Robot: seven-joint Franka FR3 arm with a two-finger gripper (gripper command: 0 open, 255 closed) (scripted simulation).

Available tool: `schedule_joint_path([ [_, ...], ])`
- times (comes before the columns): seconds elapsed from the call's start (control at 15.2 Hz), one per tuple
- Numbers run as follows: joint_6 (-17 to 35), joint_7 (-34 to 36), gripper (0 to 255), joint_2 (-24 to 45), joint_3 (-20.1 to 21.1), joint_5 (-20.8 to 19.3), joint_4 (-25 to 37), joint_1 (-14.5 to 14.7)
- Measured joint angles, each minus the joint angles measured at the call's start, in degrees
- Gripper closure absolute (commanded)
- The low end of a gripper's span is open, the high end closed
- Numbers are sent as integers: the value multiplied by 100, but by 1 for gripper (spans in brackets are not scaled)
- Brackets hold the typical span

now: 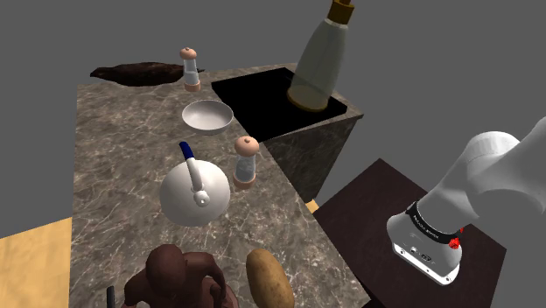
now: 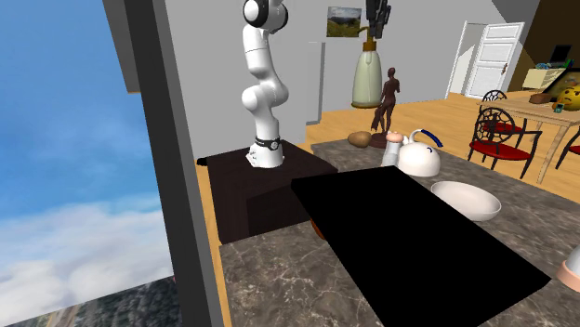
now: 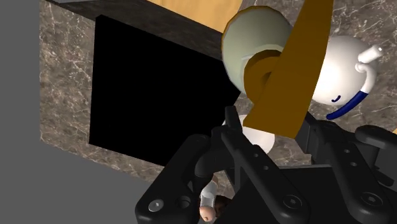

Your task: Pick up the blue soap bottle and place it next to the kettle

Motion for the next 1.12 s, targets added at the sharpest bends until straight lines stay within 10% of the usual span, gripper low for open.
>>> schedule_joint_path([
  [1.12, -1197, 2609, 255, 2069, 1641, -647, 2858, 1323],
])
